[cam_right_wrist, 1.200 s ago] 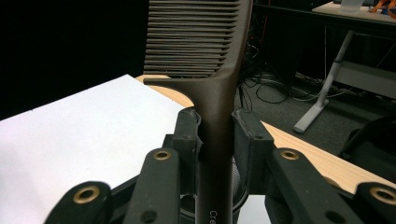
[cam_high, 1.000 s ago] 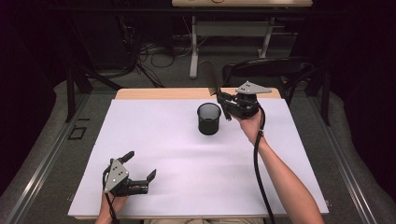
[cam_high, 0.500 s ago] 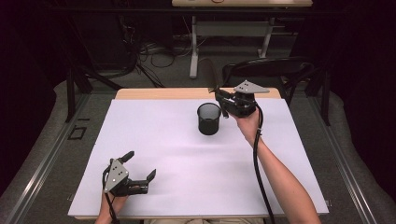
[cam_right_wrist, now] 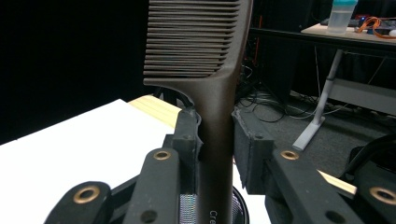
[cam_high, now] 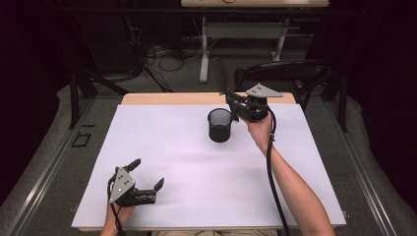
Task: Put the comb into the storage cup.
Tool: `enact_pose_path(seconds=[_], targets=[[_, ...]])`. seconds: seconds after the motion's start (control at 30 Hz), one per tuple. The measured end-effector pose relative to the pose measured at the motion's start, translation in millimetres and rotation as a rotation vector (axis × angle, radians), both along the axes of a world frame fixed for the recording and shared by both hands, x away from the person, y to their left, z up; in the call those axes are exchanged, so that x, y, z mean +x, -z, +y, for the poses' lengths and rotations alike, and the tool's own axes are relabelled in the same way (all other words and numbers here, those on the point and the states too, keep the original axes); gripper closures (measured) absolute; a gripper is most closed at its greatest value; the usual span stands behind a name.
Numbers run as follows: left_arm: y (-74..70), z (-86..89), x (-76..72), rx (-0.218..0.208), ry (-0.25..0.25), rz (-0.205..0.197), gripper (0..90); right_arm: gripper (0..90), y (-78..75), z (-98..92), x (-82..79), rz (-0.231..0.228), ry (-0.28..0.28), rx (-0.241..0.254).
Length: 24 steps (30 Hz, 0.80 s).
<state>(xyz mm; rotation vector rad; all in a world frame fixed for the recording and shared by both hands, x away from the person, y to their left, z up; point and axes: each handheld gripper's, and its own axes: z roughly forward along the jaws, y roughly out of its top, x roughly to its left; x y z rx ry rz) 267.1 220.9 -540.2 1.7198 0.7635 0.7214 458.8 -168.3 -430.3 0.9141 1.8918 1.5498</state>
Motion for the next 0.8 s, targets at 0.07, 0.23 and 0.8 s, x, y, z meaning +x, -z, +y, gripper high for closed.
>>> enact_pose_path(seconds=[0.07, 0.23, 0.8], targets=[[0.0, -0.1, 0.0, 0.0, 0.001, 0.0, 0.2, 72.6, 0.4, 0.7, 1.2, 0.002, -0.002, 0.002], [0.0, -0.1, 0.1, -0.001, 0.002, 0.0, 0.2, 72.6, 0.7, 1.9, 4.3, -0.006, 0.003, 0.006], [0.0, 0.5, 0.0, -0.001, 0.002, -0.002, 0.3, 72.6, 1.3, 7.7, 10.5, -0.046, 0.012, 0.021]])
